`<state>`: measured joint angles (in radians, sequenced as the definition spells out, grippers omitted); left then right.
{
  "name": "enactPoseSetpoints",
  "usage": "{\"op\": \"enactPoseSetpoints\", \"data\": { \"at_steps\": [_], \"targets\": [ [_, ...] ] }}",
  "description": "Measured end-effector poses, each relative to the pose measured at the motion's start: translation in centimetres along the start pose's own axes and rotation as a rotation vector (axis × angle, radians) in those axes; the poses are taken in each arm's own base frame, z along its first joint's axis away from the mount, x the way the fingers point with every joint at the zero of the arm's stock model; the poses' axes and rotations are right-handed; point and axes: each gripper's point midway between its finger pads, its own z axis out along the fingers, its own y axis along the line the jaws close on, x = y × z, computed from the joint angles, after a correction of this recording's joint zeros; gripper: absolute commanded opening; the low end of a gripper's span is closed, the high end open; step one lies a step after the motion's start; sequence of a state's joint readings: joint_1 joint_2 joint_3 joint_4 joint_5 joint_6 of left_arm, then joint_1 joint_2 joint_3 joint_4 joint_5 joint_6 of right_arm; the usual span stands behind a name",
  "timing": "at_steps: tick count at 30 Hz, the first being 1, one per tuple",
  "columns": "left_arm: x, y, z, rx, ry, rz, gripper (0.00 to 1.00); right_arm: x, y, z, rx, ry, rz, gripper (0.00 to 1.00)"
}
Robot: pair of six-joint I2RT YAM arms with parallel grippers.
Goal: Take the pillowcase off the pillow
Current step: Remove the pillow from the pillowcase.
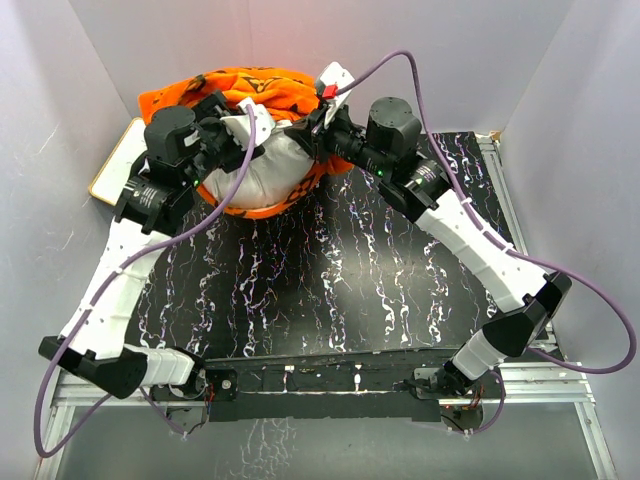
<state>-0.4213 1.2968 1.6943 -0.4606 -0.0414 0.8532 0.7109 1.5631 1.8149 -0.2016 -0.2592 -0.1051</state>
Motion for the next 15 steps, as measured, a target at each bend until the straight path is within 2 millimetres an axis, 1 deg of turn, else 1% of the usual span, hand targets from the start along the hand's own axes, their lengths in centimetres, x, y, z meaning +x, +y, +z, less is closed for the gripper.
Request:
{"op": "enactPoseSetpoints", "data": {
  "at_steps": [3, 8, 11, 15],
  "targets": [
    [-0.1, 1.0, 1.4, -0.047, -0.010, 0.020, 0.68, 0.4, -0.1, 0.1, 0.002, 0.002, -0.003, 0.08],
    [-0.6, 2.4, 3.3, -0.158, -0.066, 0.078, 0.67, 1.3, -1.1, -0.1, 0.022, 0.014, -0.003, 0.08],
    [-1.0, 2.9, 4.0, -0.210, -0.107, 0.141, 0.69, 1.4, -1.9, -0.3, 0.032, 0.015, 0.010, 0.08],
    [-1.5, 3.6, 4.6, -0.258, -0.136, 0.186, 0.69, 1.6, -2.3, -0.4, 0.034, 0.012, 0.034, 0.08]
  ]
}}
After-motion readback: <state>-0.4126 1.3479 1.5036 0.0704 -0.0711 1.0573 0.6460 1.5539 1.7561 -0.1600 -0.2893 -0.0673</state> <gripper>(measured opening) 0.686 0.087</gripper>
